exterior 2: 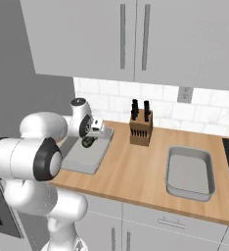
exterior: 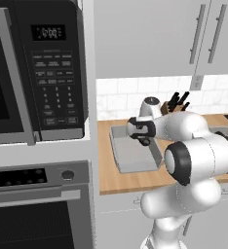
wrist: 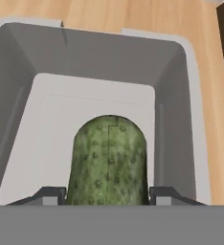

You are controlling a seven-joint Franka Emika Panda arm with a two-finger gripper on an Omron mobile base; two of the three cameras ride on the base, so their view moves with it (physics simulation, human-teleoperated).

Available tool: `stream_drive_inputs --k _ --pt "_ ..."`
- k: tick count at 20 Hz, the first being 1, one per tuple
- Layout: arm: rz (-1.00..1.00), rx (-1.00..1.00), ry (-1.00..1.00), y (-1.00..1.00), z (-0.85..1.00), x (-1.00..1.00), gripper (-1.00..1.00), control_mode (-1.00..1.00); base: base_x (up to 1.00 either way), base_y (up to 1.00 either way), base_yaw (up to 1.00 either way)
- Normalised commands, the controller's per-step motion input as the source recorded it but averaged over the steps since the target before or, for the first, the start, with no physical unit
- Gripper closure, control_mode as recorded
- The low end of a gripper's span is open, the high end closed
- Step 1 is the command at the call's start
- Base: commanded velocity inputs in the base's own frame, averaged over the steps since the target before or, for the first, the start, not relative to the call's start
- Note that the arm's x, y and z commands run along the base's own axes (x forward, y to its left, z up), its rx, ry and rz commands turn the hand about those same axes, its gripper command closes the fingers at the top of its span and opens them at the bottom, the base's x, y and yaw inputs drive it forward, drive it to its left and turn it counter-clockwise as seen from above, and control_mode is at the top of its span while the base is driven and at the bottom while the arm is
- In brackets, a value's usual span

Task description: Place one cucumber and one chicken drumstick in each tupperware on the nearby counter, to pack two identical lunches.

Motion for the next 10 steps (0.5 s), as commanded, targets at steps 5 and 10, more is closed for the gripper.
stream_drive_inputs --k 5,10 --pt "0.0 0.0 0.0 0.0 -0.03 -0.12 -1.0 -1.0 0.0 0.0 0.0" --pt "0.0 0.0 -0.01 0.0 0.06 -0.4 -1.0 -1.0 0.0 0.0 0.0"
